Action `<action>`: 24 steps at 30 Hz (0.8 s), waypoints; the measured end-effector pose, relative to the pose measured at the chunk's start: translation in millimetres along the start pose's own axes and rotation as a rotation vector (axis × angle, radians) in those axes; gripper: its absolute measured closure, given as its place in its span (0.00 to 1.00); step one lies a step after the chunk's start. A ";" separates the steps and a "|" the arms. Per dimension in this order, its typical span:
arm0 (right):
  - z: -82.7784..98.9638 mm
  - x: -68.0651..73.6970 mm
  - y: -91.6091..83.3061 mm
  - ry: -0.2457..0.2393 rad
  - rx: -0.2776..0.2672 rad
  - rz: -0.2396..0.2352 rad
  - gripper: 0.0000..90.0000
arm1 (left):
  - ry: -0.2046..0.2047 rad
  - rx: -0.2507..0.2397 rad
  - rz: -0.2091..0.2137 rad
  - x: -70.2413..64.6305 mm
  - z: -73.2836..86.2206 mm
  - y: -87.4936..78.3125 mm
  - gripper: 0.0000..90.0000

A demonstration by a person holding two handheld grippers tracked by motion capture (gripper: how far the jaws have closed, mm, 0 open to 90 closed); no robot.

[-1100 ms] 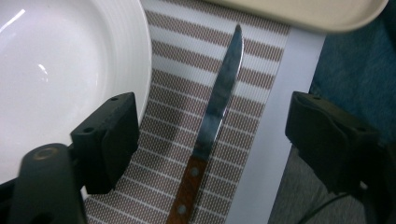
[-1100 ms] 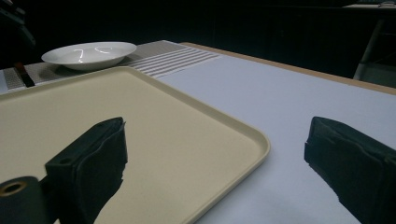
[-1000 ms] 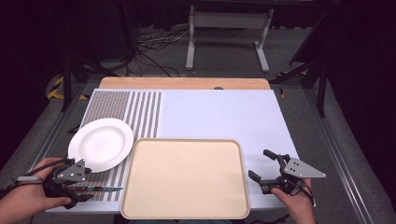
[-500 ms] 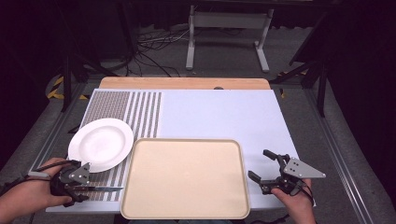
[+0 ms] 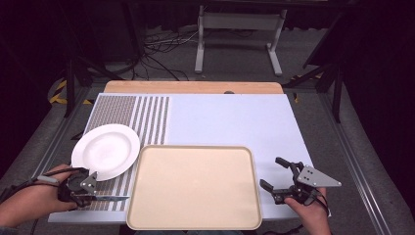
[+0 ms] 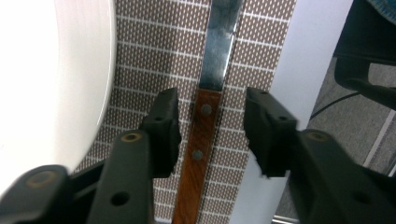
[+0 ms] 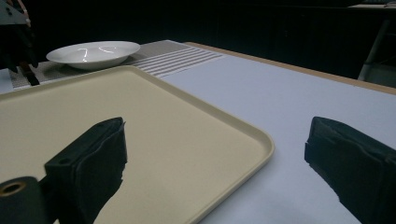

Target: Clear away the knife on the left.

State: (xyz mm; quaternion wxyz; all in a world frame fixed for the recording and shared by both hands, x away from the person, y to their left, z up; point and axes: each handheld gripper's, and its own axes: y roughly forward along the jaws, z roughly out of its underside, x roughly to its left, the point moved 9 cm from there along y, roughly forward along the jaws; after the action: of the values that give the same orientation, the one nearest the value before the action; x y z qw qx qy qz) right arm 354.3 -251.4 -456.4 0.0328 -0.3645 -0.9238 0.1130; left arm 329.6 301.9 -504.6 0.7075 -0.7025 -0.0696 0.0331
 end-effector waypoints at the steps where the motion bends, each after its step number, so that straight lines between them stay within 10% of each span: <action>1: 0.1 -0.1 -0.1 0.000 0.000 0.000 0.07 | 0.008 0.011 0.002 0.4 0.7 1.1 0.72; 11: 1.0 1.3 0.6 0.002 0.004 -0.011 0.07 | 0.118 0.069 -0.014 1.8 -0.7 10.8 0.86; 24: 0.9 1.5 0.4 0.004 0.001 -0.014 0.07 | 0.112 0.118 -0.034 0.6 3.3 8.7 0.87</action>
State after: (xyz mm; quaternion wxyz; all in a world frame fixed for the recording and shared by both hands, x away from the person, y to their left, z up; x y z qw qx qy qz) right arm 353.4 -250.2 -457.4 0.0357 -0.3584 -0.9261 0.1123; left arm 330.1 305.4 -513.3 0.7509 -0.6591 -0.0399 -0.0144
